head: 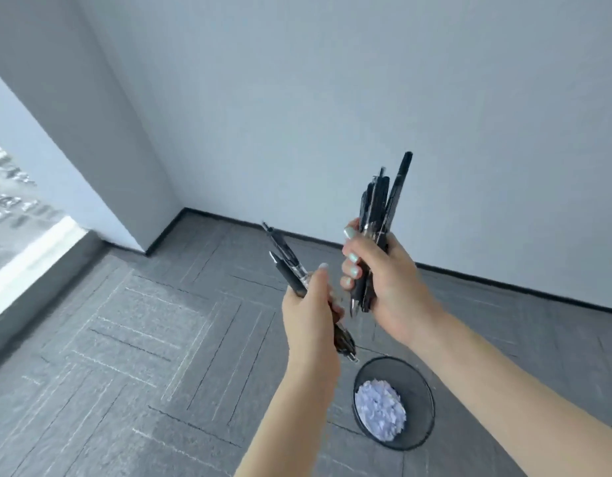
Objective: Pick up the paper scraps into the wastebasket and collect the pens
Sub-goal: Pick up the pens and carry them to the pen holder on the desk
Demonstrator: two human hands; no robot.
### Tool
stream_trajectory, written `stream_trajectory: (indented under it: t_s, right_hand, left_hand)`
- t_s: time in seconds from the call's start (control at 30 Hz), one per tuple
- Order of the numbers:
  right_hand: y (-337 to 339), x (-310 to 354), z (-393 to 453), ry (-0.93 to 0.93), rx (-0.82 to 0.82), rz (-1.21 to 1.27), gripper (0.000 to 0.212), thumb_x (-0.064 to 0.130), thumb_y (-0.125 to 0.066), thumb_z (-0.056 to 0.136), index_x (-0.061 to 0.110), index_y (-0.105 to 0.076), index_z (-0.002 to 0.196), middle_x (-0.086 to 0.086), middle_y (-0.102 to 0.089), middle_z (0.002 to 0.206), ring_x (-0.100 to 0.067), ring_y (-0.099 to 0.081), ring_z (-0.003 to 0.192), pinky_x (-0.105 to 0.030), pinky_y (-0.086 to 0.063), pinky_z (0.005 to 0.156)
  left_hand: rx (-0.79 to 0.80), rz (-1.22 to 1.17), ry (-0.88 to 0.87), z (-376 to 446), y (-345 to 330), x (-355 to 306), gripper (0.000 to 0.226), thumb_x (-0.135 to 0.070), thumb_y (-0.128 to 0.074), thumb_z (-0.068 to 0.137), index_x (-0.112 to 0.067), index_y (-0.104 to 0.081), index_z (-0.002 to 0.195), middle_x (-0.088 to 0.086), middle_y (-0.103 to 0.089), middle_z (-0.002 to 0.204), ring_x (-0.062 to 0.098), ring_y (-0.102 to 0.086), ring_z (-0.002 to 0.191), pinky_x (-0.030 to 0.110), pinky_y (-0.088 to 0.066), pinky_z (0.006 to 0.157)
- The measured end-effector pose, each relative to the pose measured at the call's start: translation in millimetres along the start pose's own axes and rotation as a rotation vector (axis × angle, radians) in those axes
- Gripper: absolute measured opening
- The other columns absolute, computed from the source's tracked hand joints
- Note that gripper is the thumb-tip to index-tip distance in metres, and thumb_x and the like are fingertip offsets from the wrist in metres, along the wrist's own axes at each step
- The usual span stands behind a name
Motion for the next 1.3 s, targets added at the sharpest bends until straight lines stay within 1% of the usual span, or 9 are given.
stream_trajectory:
  t_s: [0.2, 0.33, 0.43, 0.57, 0.7, 0.9, 1.07, 1.2, 1.3]
  right_hand:
    - [42, 54, -60, 0.172, -0.212, -0.281, 0.012, 0.007, -0.053, 0.089, 0.015, -0.053, 0.079, 0.007, -0.037, 0.049, -0.008, -0.032, 0.041, -0.02, -0.029, 0.041]
    - [72, 64, -130, 0.3, -0.547, -0.446, 0.019, 0.018, -0.056, 0.089, 0.02, -0.051, 0.072, 0.008, -0.041, 0.049, -0.011, -0.04, 0.045, -0.025, -0.038, 0.048]
    - [99, 70, -203, 0.352, -0.828, -0.532, 0.012, 0.025, -0.055, 0.09, 0.019, -0.05, 0.081, 0.008, -0.046, 0.054, -0.01, -0.047, 0.05, -0.023, -0.043, 0.055]
    - [135, 62, -311, 0.403, -1.16, -0.503, 0.01, 0.025, -0.054, 0.09, 0.018, -0.049, 0.085, 0.007, -0.046, 0.055, -0.01, -0.046, 0.051, -0.025, -0.043, 0.056]
    - [170, 38, -424, 0.396, -1.52, -0.403, 0.017, 0.026, -0.056, 0.089, 0.017, -0.047, 0.077, 0.007, -0.044, 0.052, -0.009, -0.042, 0.045, -0.028, -0.039, 0.051]
    - [207, 12, -589, 0.415, -1.882, -0.17, 0.027, 0.034, -0.047, 0.093, 0.013, -0.051, 0.076, 0.004, -0.044, 0.054, -0.008, -0.039, 0.04, -0.022, -0.034, 0.044]
    - [258, 15, -704, 0.466, -2.021, -0.13, 0.015, 0.019, -0.046, 0.094, 0.018, -0.044, 0.079, 0.0, -0.044, 0.064, -0.009, -0.044, 0.048, -0.022, -0.04, 0.054]
    - [311, 24, -758, 0.527, -2.132, -0.08, 0.016, 0.011, -0.049, 0.091, 0.023, -0.048, 0.081, 0.003, -0.048, 0.068, -0.012, -0.046, 0.065, -0.026, -0.037, 0.068]
    - [364, 30, -786, 0.562, -2.206, -0.051, 0.015, 0.012, -0.046, 0.093, 0.021, -0.046, 0.081, 0.003, -0.048, 0.068, -0.011, -0.046, 0.066, -0.021, -0.038, 0.065]
  left_hand:
    - [0.455, 0.287, 0.027, -17, -47, -13, 0.039, -0.028, -0.058, 0.086, -0.019, -0.034, 0.056, -0.007, -0.033, 0.041, 0.012, -0.029, 0.039, 0.028, -0.026, 0.048]
    - [0.884, 0.425, -0.026, -67, -97, 1, 0.039, -0.03, -0.055, 0.088, -0.015, -0.037, 0.057, -0.007, -0.036, 0.043, 0.012, -0.035, 0.04, 0.025, -0.031, 0.045]
    - [1.148, 0.48, 0.011, -125, -126, 30, 0.036, -0.03, -0.053, 0.09, -0.015, -0.042, 0.059, -0.007, -0.041, 0.045, 0.011, -0.039, 0.043, 0.024, -0.035, 0.046]
    - [1.46, 0.573, 0.137, -211, -145, 87, 0.037, -0.028, -0.055, 0.089, -0.025, -0.047, 0.053, -0.007, -0.044, 0.046, 0.014, -0.04, 0.048, 0.032, -0.034, 0.055]
    - [1.727, 0.787, 0.15, -295, -147, 150, 0.031, -0.018, -0.057, 0.083, -0.024, -0.042, 0.057, -0.007, -0.041, 0.047, 0.015, -0.038, 0.051, 0.027, -0.033, 0.053]
    - [1.895, 0.826, 0.28, -455, -146, 234, 0.041, -0.031, -0.057, 0.085, -0.018, -0.033, 0.054, -0.005, -0.034, 0.046, 0.01, -0.033, 0.041, 0.021, -0.028, 0.045]
    - [1.979, 0.811, 0.227, -577, -154, 294, 0.038, -0.042, -0.053, 0.087, -0.015, -0.047, 0.061, -0.003, -0.049, 0.056, 0.013, -0.046, 0.048, 0.025, -0.041, 0.051]
    - [2.049, 0.777, 0.179, -640, -178, 338, 0.029, -0.034, -0.053, 0.09, -0.008, -0.051, 0.077, 0.0, -0.046, 0.056, 0.0, -0.041, 0.031, 0.011, -0.032, 0.034]
    - [2.126, 0.774, 0.239, -688, -211, 385, 0.019, -0.029, -0.057, 0.089, -0.017, -0.052, 0.075, -0.004, -0.049, 0.059, 0.004, -0.047, 0.043, 0.013, -0.037, 0.04]
Point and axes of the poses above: each hand's wrist, its own z-axis towards the middle knuckle, its own y-axis out of the back of the hand, x = y × z, the point moved 2 cm from there along z, towards the middle knuckle
